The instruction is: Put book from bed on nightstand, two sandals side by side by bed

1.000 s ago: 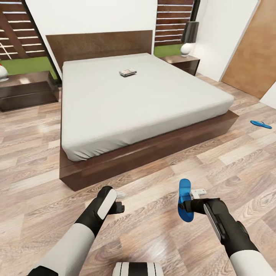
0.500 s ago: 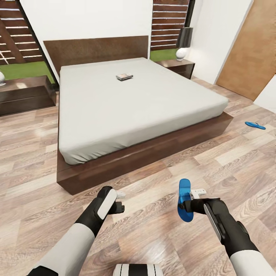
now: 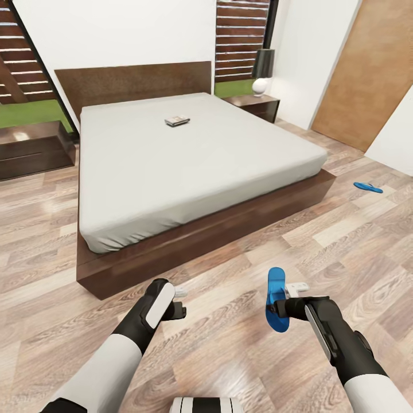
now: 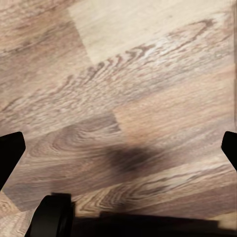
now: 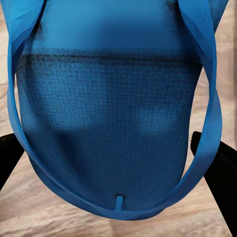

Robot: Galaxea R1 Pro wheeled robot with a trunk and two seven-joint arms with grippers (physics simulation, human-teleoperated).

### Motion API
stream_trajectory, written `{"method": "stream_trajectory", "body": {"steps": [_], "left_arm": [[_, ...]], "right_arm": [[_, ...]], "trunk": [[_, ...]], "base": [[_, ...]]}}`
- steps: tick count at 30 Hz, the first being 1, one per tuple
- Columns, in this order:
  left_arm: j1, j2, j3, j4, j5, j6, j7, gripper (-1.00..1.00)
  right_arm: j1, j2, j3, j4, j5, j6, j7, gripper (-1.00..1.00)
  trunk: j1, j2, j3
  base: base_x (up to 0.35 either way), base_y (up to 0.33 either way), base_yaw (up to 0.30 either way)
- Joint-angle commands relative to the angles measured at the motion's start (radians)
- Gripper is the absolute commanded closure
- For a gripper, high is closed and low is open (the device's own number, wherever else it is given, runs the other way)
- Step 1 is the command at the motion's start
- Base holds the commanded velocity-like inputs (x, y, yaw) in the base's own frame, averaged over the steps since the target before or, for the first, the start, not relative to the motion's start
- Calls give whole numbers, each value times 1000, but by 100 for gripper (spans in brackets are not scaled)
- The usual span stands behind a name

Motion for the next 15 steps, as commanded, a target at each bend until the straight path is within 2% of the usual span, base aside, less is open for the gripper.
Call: {"method": "stream_trajectory", "body": {"steps": [1,15], "left_arm": [[0,0,-1,-1,9,2,10,-100],[0,0,-1,0,9,2,9,-100]], "right_arm": [[0,0,1,-1,8,4,6,100],[0,0,1,-1,9,4,6,100]], "trunk": [[0,0,1],[0,0,23]], "base": [[0,0,-109],[0,0,-109]]}}
